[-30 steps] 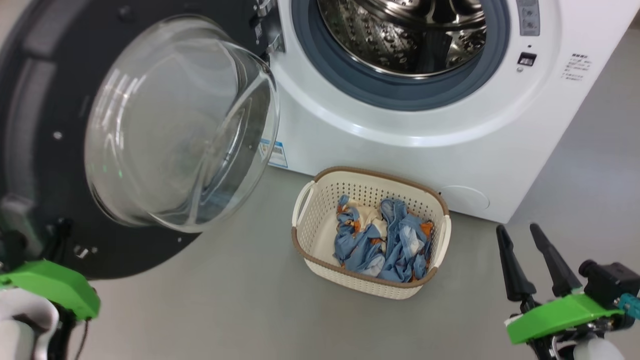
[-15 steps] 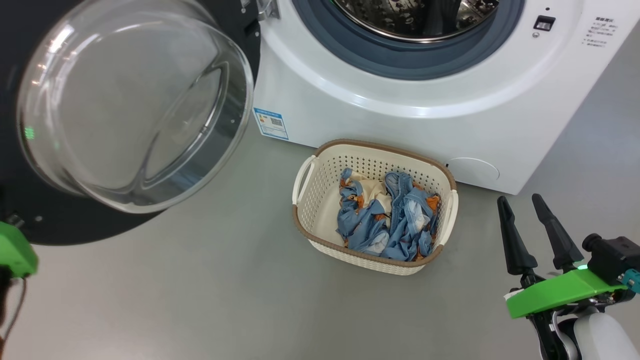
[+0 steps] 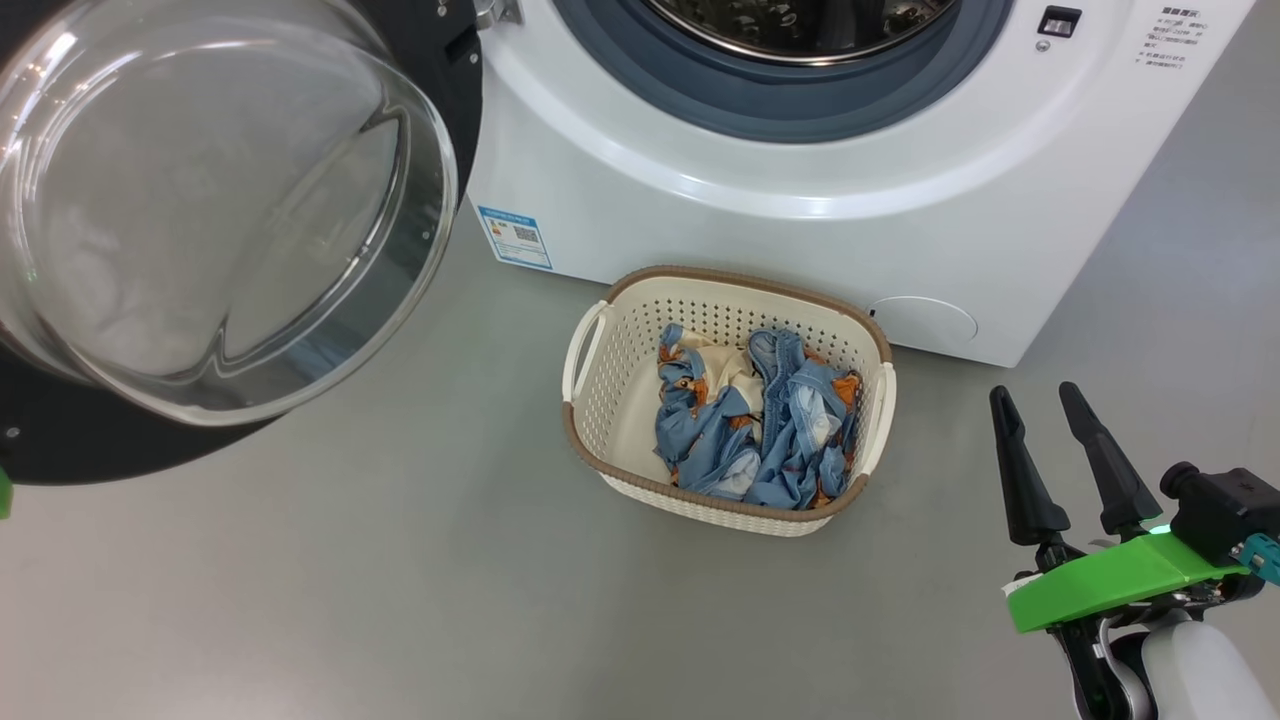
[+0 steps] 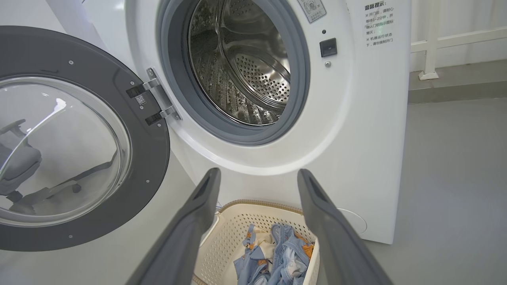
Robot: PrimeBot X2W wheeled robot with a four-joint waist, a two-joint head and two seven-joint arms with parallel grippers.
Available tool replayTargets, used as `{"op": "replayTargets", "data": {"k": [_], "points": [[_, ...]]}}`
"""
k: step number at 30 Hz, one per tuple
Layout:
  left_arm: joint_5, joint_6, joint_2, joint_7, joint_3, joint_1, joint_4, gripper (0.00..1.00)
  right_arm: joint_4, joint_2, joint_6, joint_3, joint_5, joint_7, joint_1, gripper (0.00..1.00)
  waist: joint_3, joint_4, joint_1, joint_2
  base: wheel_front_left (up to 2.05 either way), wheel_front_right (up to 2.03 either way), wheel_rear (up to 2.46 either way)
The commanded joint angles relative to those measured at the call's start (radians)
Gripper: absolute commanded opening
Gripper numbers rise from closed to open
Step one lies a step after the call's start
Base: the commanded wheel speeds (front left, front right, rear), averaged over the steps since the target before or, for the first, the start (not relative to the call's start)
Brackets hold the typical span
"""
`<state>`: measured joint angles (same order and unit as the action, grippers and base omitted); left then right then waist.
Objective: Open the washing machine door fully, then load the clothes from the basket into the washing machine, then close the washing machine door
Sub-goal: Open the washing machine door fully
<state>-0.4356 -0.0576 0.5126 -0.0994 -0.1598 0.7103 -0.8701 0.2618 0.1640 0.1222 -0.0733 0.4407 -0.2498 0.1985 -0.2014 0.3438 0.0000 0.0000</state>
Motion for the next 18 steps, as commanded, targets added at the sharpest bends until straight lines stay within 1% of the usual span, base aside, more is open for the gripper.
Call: {"op": "replayTargets", "data": {"k": [1, 12, 18], "points": [[0.003, 0.005, 0.074, -0.012, 0.029, 0.051, 0.001, 0.0, -0.02, 0.001, 0.008, -0.024, 0.003, -0.012, 0.024, 1.0, 0.0, -0.001, 0.0, 0.0, 0.0, 0.0, 0.0], [-0.015, -0.007, 0.054, -0.043, 0.021, 0.052, -0.041, 0.0, -0.012, -0.005, 0.008, -0.025, 0.004, -0.012, 0.013, 1.0, 0.024, 0.002, 0.0, 0.0, 0.0, 0.0, 0.0], [-0.03, -0.021, 0.05, -0.069, 0.018, 0.021, -0.028, 0.0, -0.012, -0.007, 0.008, -0.029, 0.006, -0.012, 0.005, 1.0, 0.037, -0.007, 0.0, 0.0, 0.0, 0.0, 0.0]]}}
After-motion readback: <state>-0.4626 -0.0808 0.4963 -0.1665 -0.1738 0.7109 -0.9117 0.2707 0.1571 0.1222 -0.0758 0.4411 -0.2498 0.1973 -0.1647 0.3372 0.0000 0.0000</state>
